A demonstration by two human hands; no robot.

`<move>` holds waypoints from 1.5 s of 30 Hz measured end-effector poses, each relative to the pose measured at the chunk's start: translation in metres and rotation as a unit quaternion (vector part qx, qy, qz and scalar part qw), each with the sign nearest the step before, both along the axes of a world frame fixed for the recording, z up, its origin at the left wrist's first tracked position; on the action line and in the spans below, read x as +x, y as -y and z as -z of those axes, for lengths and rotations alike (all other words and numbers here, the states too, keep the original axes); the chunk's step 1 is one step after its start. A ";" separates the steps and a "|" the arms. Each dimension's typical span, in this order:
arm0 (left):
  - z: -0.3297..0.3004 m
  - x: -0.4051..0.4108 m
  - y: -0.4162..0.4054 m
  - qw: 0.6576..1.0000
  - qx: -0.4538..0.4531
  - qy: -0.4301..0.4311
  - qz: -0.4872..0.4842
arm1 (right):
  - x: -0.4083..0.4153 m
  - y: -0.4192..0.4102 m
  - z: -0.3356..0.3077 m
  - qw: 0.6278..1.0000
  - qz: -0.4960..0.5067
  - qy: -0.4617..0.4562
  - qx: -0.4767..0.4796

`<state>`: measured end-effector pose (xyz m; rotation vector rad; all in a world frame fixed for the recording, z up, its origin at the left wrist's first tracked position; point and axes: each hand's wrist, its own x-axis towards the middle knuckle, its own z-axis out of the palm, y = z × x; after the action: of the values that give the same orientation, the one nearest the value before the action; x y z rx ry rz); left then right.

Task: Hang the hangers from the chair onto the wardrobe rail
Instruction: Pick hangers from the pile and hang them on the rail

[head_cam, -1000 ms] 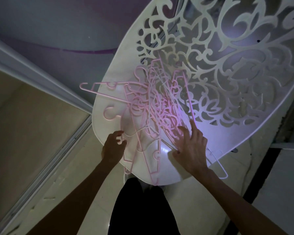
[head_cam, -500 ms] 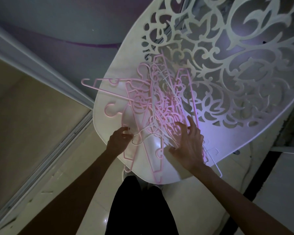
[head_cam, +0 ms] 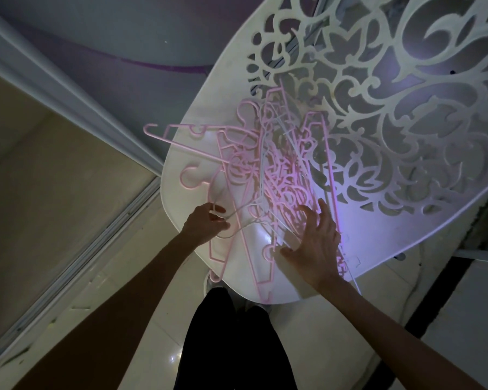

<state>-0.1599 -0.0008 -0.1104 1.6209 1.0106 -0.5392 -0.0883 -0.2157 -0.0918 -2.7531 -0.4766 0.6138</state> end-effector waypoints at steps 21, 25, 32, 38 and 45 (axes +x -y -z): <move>-0.149 0.069 0.025 0.987 -0.123 0.073 0.076 | 0.048 0.041 -0.066 0.986 -0.142 0.075 -0.041; -0.209 0.088 0.030 0.983 -0.145 0.099 0.061 | 0.064 0.046 -0.114 0.993 -0.102 0.043 0.031; -0.300 0.088 0.013 0.978 -0.135 0.157 -0.007 | 0.071 0.038 -0.216 0.983 -0.075 -0.077 0.148; -0.357 0.042 -0.004 0.962 -0.149 0.195 -0.116 | 0.043 0.021 -0.316 0.949 -0.133 -0.188 0.218; -0.414 -0.054 -0.018 0.950 -0.013 0.211 -0.228 | -0.015 -0.003 -0.381 0.910 -0.116 -0.297 0.264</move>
<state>-0.2136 0.0174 0.3034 1.3384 0.9971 0.1062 -0.1031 -0.2128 0.2895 -1.8904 -0.6941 1.1349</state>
